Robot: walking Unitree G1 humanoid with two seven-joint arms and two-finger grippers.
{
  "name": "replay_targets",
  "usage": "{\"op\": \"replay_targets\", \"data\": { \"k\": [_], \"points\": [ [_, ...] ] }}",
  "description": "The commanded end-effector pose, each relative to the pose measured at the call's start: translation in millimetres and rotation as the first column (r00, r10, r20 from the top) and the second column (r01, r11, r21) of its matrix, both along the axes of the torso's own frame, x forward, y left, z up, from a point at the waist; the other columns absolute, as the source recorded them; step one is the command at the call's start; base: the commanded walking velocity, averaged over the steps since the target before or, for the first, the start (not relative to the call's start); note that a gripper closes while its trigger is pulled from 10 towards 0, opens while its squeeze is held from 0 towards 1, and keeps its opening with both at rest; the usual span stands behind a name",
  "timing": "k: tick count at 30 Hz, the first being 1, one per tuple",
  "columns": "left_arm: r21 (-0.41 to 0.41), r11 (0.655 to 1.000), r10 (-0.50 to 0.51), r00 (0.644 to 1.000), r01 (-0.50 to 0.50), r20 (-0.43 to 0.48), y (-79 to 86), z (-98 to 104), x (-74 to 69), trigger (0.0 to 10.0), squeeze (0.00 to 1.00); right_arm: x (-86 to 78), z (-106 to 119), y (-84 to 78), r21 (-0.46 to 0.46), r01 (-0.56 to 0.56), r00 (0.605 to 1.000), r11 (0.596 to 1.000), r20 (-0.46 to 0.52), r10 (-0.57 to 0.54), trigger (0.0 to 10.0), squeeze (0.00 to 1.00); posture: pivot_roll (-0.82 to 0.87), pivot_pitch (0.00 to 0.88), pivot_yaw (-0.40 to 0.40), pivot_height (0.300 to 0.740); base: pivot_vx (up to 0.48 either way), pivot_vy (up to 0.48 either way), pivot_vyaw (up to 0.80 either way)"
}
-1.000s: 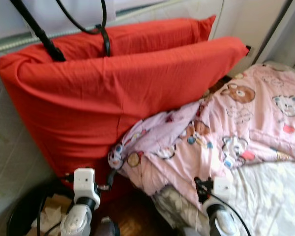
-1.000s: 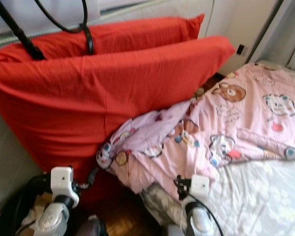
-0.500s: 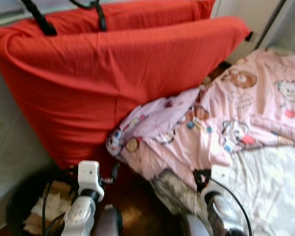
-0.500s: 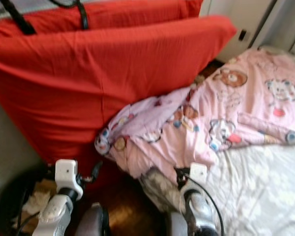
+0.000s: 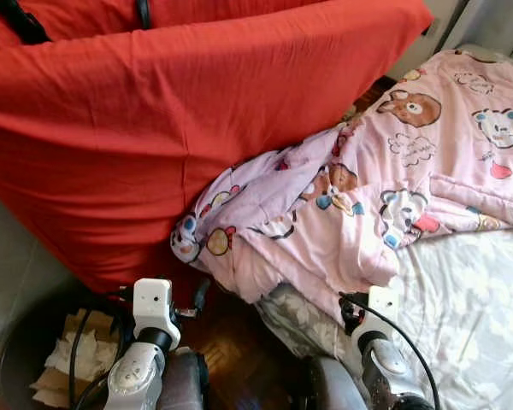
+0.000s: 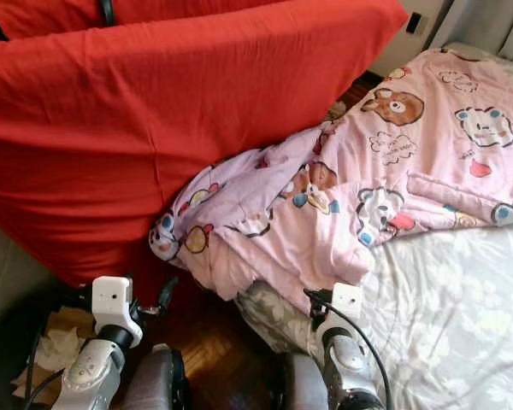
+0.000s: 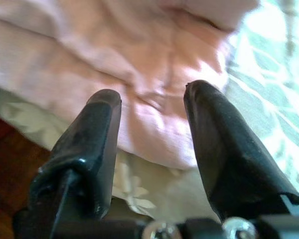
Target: Clean up the room
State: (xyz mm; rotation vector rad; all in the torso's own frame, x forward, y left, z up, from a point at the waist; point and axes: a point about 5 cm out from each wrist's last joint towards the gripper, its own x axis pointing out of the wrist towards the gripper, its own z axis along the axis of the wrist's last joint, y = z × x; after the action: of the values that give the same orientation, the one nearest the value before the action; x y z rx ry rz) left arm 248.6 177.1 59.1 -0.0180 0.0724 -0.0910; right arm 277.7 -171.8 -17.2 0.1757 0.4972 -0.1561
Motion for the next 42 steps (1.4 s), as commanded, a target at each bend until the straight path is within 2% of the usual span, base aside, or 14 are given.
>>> {"op": "replay_targets", "data": {
  "k": [1, 2, 6, 14, 24, 25, 26, 27, 28, 35, 38, 39, 41, 42],
  "points": [
    [-0.015, 1.0, -0.011, 1.0, 0.01, -0.019, -2.5, -1.3, -4.5, 10.0, 0.0, -5.0, -5.4, -3.3, 0.001, 0.023, 0.999, 1.0, -0.041, -0.023, 10.0, 0.51, 0.01, 0.317, -0.018, 0.63, 0.0, 0.0, 0.0],
    [-0.012, 1.0, -0.012, 1.0, 0.012, -0.024, -2.2, 0.1, -8.5, 10.0, 0.0, -0.6, -1.3, -6.6, 0.019, 0.044, 0.999, 0.999, -0.023, -0.044, 10.0, 1.0, 0.02, 0.332, -0.017, 0.63, 0.0, 0.0, 0.0],
    [-0.004, 1.0, -0.012, 0.999, 0.012, -0.032, -0.7, 2.8, -16.1, 10.0, 0.0, 9.7, 7.4, -8.6, 0.022, 0.043, 0.999, 0.999, -0.003, -0.043, 10.0, 1.0, 0.03, 0.355, -0.015, 0.63, 0.0, 0.0, 0.0],
    [0.008, 1.0, -0.025, 0.999, 0.025, -0.042, -3.2, 12.2, -34.4, 10.0, 0.0, 15.0, 11.1, -6.5, -0.017, -0.003, 1.0, 1.0, -0.015, 0.003, 10.0, 1.0, 0.04, 0.44, -0.008, 0.63, 0.0, 0.0, 0.0],
    [0.02, 0.999, -0.03, 0.998, 0.031, -0.061, -3.2, 20.8, -43.7, 10.0, 0.0, 19.1, 17.2, -14.0, -0.071, 0.052, 0.999, 0.996, 0.01, -0.052, 10.0, 1.0, 0.05, 0.477, -0.01, 0.63, 0.0, 0.0, 0.0],
    [0.02, 0.999, -0.029, 0.998, 0.03, -0.062, -3.2, 20.7, -44.6, 10.0, 0.0, 19.1, 17.2, -14.2, -0.072, 0.056, 0.998, 0.996, 0.009, -0.055, 10.0, 0.93, 0.05, 0.478, -0.011, 0.63, 0.0, 0.0, 0.0],
    [0.02, 0.999, -0.027, 0.997, 0.029, -0.065, -3.1, 20.7, -45.5, 10.0, 0.0, 19.1, 17.2, -14.3, -0.071, 0.06, 0.998, 0.996, 0.01, -0.059, 10.0, 0.93, 0.05, 0.478, -0.011, 0.63, 0.0, 0.0, 0.0],
    [0.02, 0.999, -0.027, 0.997, 0.028, -0.067, -3.4, 20.7, -46.1, 10.0, 0.0, 18.7, 16.6, -14.5, -0.076, 0.058, 0.998, 0.995, 0.003, -0.058, 10.0, 0.18, 0.05, 0.477, -0.011, 0.63, 0.0, 0.0, 0.0],
    [0.02, 0.999, -0.026, 0.997, 0.028, -0.071, -3.7, 20.5, -47.4, 10.0, 0.0, 16.3, 13.3, -14.0, -0.096, 0.043, 0.999, 0.994, -0.027, -0.046, 10.0, 0.0, 0.05, 0.477, -0.011, 0.63, 0.0, 0.0, 0.0],
    [0.022, 0.999, -0.038, 0.996, 0.04, -0.083, -6.8, 22.7, -48.8, 10.0, 0.0, 8.6, 3.2, -7.2, -0.074, -0.03, 0.995, 0.997, -0.093, 0.023, 10.0, 0.0, 0.05, 0.483, -0.009, 0.63, 0.0, 0.0, 0.0],
    [0.033, 0.998, -0.056, 0.995, 0.059, -0.082, -9.8, 24.2, -48.5, 10.0, 0.0, 9.4, 4.3, -5.5, -0.077, -0.05, 0.996, 0.996, -0.077, 0.044, 10.0, 0.0, 0.06, 0.485, -0.004, 0.63, 0.0, 0.0, 0.0],
    [0.032, 0.998, -0.059, 0.995, 0.062, -0.083, -10.2, 24.6, -48.3, 10.0, 0.0, 10.9, 5.7, -3.8, -0.062, -0.061, 0.996, 0.996, -0.065, 0.057, 4.0, 0.0, 0.06, 0.485, -0.002, 0.63, 0.0, 0.0, 0.0],
    [0.031, 0.998, -0.059, 0.995, 0.062, -0.084, -10.3, 24.5, -48.2, 10.0, 0.0, 11.4, 6.2, -3.1, -0.059, -0.066, 0.996, 0.996, -0.061, 0.063, 4.0, 0.0, 0.06, 0.485, -0.002, 0.63, 0.0, 0.0, 0.0],
    [0.03, 0.998, -0.058, 0.994, 0.061, -0.09, -10.1, 22.9, -47.8, 10.0, 0.0, 13.0, 7.7, 0.8, -0.053, -0.086, 0.995, 0.995, -0.047, 0.084, 0.0, 0.0, 0.06, 0.483, -0.003, 0.63, 0.0, 0.0, 0.0]
  ]
}}
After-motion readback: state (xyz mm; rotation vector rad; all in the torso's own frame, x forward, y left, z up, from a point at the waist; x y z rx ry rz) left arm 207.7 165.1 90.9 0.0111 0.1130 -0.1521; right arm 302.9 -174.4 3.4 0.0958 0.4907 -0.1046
